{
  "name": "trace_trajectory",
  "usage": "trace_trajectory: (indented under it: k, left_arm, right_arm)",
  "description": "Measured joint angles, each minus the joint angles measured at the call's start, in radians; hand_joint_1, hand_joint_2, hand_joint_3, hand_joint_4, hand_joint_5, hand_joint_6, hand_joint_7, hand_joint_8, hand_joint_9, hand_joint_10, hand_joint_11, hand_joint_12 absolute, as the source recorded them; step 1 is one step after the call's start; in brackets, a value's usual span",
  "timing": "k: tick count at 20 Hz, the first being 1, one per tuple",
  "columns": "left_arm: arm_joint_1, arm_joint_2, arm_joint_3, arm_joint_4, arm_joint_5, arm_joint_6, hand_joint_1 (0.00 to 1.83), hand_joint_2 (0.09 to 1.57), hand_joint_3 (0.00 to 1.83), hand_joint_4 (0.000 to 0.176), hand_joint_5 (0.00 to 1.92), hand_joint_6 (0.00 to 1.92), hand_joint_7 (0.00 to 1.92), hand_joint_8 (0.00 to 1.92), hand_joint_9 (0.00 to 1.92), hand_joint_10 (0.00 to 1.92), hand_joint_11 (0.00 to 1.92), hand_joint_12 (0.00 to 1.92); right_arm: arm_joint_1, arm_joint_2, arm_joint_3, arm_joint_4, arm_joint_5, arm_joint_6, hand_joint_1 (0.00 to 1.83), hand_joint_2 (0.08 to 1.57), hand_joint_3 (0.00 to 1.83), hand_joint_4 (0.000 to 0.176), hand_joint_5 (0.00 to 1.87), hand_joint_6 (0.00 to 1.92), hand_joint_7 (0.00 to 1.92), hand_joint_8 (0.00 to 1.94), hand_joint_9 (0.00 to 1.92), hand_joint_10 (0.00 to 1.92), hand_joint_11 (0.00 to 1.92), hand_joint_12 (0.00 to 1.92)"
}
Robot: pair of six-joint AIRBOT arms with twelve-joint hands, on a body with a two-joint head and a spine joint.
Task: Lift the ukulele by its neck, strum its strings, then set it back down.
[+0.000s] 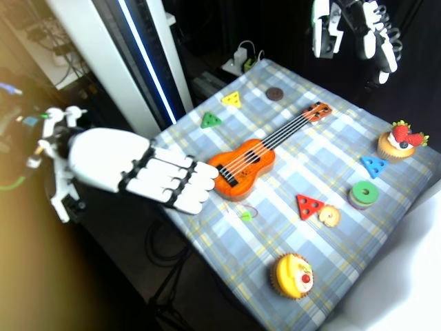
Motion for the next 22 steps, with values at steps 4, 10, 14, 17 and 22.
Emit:
trace_trajectory:
  k: [4, 10, 14, 17, 22]
  left_arm:
    - [-0.020, 0.009, -0.032, 0.021, 0.092, 0.100, 0.71, 1.18, 0.00, 0.000, 0.07, 0.00, 0.06, 0.00, 0.15, 0.05, 0.00, 1.01]
    - [-0.045, 0.003, -0.033, 0.122, 0.246, 0.102, 0.86, 0.96, 0.00, 0.048, 0.04, 0.00, 0.08, 0.00, 0.07, 0.01, 0.00, 0.60]
    - [-0.045, -0.034, -0.018, 0.154, 0.322, 0.103, 0.84, 0.96, 0.00, 0.053, 0.11, 0.00, 0.15, 0.00, 0.13, 0.02, 0.00, 0.43]
    - [-0.055, -0.072, -0.001, 0.152, 0.391, 0.150, 0.96, 0.93, 0.00, 0.031, 0.20, 0.01, 0.22, 0.01, 0.18, 0.04, 0.00, 0.60]
    - [-0.002, -0.135, 0.017, -0.072, 0.428, 0.399, 0.97, 0.93, 0.00, 0.026, 0.30, 0.02, 0.33, 0.02, 0.22, 0.10, 0.00, 0.86]
  right_arm:
    - [0.061, -0.005, 0.000, -0.026, -0.076, -0.062, 0.29, 1.33, 0.00, 0.000, 0.00, 0.00, 0.00, 0.00, 0.00, 0.00, 0.00, 0.00]
    - [0.077, -0.011, -0.005, -0.037, -0.114, -0.097, 0.37, 1.31, 0.00, 0.000, 0.00, 0.00, 0.00, 0.00, 0.00, 0.00, 0.00, 0.00]
    - [0.077, -0.010, -0.005, -0.038, -0.114, -0.097, 0.37, 1.32, 0.00, 0.000, 0.00, 0.00, 0.00, 0.00, 0.00, 0.00, 0.00, 0.00]
    - [0.077, -0.010, -0.005, -0.037, -0.114, -0.097, 0.27, 1.34, 0.01, 0.000, 0.00, 0.00, 0.00, 0.00, 0.00, 0.00, 0.00, 0.00]
    - [0.081, -0.006, -0.006, -0.034, -0.111, -0.097, 0.29, 1.32, 0.00, 0.000, 0.00, 0.00, 0.00, 0.00, 0.00, 0.00, 0.00, 0.00]
